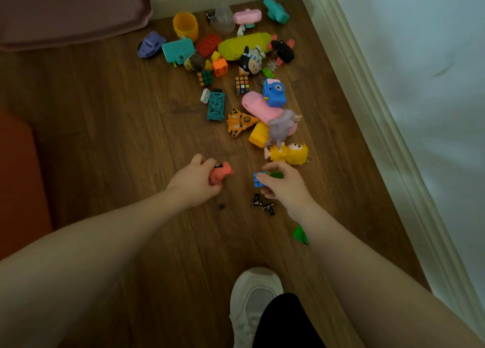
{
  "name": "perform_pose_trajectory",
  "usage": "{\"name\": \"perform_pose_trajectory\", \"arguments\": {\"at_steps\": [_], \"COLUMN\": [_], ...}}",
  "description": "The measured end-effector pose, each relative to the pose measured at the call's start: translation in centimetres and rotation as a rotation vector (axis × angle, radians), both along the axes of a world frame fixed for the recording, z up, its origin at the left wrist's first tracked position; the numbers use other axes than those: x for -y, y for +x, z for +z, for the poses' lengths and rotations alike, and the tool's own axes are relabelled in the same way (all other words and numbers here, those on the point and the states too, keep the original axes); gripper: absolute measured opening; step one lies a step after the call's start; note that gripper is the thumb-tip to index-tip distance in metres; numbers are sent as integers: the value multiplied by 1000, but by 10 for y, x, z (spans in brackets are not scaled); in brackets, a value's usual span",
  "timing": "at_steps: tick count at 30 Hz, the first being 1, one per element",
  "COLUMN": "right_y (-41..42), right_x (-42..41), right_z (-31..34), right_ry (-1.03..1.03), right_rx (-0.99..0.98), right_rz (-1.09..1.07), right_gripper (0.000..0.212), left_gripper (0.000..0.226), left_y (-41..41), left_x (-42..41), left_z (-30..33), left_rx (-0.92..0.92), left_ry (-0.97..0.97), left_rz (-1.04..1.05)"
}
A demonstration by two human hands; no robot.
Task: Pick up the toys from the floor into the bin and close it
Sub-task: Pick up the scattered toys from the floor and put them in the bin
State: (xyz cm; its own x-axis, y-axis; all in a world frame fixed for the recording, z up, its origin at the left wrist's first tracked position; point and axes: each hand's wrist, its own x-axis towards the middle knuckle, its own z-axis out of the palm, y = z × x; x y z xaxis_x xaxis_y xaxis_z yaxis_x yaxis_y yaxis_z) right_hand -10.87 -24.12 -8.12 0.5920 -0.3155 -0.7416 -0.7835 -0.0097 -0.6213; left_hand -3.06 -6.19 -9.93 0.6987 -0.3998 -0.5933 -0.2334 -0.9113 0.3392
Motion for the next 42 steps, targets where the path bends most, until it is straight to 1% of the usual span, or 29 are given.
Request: {"name": "perform_pose_trajectory", "arguments": {"at_steps": [1,2,3,4,5,6,8,10,11,14,16,17,19,20,23,24,26,27,28,30,31,32,33,34,36,39,40,41,42], "right_y": [6,12,18,24,30,36,53,69,77,98,108,112,118,121,128,130,134,136,137,135,133,131,130,128,131,135,134,133,132], "right_x": [-6,-13,-20,-29,-38,-51,-80,-98,-111,-162,-195,-211,-248,-264,-324,-343,-370,-377,-384,-396,-400,-404,-408,-416,-418,-422,-424,-426,-427], "right_z": [9,18,26,33,40,47,65,77,85,117,136,143,154,158,167,169,168,165,163,158,156,156,157,158,164,167,165,162,160], "right_ry": [168,296,384,437,461,477,498,504,501,528,573,594,622,634,592,548,420,323,199,-3,-65,-114,-156,-187,-197,-251,-261,-272,-293], "right_rx": [-30,-38,-29,-14,-8,-10,-17,9,31,118,171,194,212,217,255,276,320,364,421,499,487,456,429,406,360,219,162,128,124], "right_rz": [-61,-90,-115,-141,-175,-205,-230,-237,-214,-89,-3,40,137,183,364,419,535,639,796,1175,1340,1479,1591,1670,1722,1849,1871,1870,1849], "right_gripper": [10,6,3,3,7,12,21,25,25,20,20,20,19,17,14,13,14,15,16,14,14,15,17,19,21,28,30,31,31], "left_gripper": [44,42,39,35,30,25,17,9,9,34,35,30,22,23,57,54,35,27,21,11,7,9,23,33,43,62,64,63,60], "left_y": [-1,-1,-1,0,1,3,8,15,18,26,27,25,20,18,11,9,6,5,1,-8,-15,-21,-26,-33,-39,-42,-43,-42,-41], "left_x": [-2,-3,-7,-12,-20,-34,-67,-87,-99,-146,-180,-197,-237,-255,-309,-326,-355,-368,-384,-418,-432,-444,-454,-465,-471,-473,-474,-472,-469], "left_z": [6,16,27,41,55,67,91,105,115,145,164,173,186,190,199,201,201,201,200,197,195,190,186,182,178,183,185,186,186], "left_rx": [-95,-247,-425,-574,-663,-699,-660,-556,-502,-349,-255,-196,2,100,320,375,457,471,460,413,377,348,323,283,186,-65,-100,-77,-1], "left_ry": [-86,-200,-325,-430,-494,-542,-624,-628,-621,-636,-692,-711,-714,-702,-625,-606,-529,-507,-510,-529,-499,-451,-394,-357,-303,-164,-134,-106,-75], "left_rz": [135,311,482,600,642,649,657,687,696,649,615,611,600,569,501,488,401,345,292,185,136,88,55,47,54,132,143,139,118]}}
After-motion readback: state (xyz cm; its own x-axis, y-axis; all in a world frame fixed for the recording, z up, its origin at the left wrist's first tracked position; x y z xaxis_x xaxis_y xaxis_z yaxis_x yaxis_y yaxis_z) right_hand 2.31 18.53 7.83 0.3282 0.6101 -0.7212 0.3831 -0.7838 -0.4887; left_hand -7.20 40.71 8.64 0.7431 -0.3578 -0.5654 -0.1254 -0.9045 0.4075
